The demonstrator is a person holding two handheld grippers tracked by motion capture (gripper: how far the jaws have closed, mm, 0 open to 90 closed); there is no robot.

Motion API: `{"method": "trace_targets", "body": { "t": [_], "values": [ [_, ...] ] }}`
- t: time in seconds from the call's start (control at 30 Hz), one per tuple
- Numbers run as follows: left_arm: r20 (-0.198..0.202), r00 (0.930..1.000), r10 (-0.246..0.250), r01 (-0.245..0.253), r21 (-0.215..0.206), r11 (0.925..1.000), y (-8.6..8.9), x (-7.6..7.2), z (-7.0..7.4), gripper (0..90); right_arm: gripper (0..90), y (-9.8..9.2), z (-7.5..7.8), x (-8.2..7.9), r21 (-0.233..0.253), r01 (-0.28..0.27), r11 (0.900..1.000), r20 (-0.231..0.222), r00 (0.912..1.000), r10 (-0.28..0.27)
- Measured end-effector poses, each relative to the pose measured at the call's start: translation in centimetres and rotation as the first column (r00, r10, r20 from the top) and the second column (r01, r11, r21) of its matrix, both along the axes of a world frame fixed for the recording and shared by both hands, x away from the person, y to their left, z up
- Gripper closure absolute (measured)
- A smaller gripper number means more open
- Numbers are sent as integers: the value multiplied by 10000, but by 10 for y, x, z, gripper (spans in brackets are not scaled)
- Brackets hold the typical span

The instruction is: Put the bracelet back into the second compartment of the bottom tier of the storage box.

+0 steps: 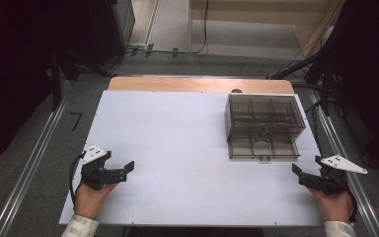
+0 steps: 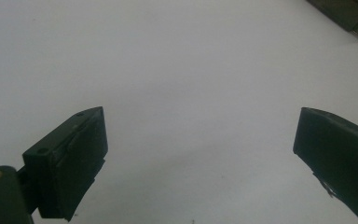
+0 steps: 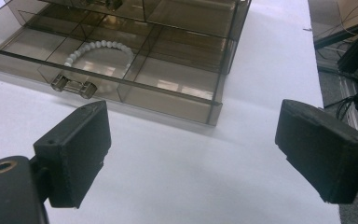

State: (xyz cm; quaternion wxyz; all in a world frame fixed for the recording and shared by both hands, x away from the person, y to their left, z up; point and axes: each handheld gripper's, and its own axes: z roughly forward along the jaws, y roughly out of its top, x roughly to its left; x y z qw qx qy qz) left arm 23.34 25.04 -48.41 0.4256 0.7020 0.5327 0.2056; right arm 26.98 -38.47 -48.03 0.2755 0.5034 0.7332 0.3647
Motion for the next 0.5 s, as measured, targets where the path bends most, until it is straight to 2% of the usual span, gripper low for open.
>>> {"method": "trace_targets", "body": {
  "t": [0.33,0.5],
  "values": [
    [35,9997,262,-262,39,9996,13,-6,-4,32,88,-3,-1,1,59,-50,10000,26,10000,50],
    [87,9998,154,-155,76,9999,12,-6,-4,33,89,-3,-1,2,54,-38,10000,55,10000,38]
  ]
}}
